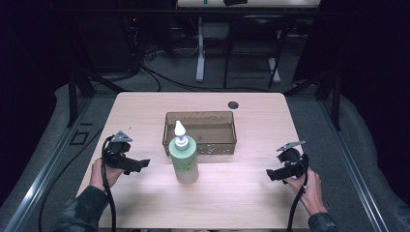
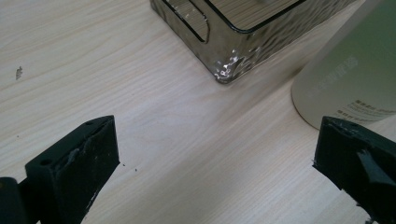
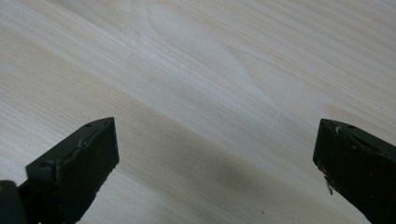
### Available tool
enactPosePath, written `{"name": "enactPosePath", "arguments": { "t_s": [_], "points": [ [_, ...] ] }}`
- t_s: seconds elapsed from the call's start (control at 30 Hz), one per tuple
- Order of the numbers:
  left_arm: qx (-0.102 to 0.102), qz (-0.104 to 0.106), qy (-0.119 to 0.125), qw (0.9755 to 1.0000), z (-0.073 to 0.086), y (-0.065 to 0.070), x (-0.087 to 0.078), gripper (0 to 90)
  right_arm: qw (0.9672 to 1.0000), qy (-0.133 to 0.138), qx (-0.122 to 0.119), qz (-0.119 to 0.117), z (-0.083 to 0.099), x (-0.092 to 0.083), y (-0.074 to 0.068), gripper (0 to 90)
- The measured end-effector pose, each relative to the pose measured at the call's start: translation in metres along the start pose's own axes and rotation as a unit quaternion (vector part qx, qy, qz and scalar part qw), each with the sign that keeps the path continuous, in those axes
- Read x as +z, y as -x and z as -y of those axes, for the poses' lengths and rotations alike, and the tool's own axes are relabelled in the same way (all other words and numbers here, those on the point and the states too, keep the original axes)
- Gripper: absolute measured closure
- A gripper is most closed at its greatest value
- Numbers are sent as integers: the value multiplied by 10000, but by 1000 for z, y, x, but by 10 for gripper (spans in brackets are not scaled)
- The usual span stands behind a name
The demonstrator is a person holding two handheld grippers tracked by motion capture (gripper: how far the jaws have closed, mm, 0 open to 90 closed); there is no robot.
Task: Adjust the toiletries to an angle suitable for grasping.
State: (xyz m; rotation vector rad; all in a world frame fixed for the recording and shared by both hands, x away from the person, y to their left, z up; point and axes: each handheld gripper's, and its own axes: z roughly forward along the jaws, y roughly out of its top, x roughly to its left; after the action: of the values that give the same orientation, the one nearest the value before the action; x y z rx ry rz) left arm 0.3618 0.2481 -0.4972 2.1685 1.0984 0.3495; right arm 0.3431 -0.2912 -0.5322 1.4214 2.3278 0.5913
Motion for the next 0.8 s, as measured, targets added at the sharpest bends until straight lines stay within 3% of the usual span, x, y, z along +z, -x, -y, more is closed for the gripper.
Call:
{"name": "enactPosePath", "arguments": {
  "t_s": [0.17,0.57,0.8],
  "points": [
    [54,8,37,10000,-2,5,-1,0,10000,-85,-29,0,0,1,0,0],
    [415,160,-111,9989,-10,26,-3,0,9999,-160,-51,-24,1,2,0,0],
    [606,350,-191,9974,-15,38,-6,0,9998,-206,-47,-18,1,3,0,0]
  ]
}}
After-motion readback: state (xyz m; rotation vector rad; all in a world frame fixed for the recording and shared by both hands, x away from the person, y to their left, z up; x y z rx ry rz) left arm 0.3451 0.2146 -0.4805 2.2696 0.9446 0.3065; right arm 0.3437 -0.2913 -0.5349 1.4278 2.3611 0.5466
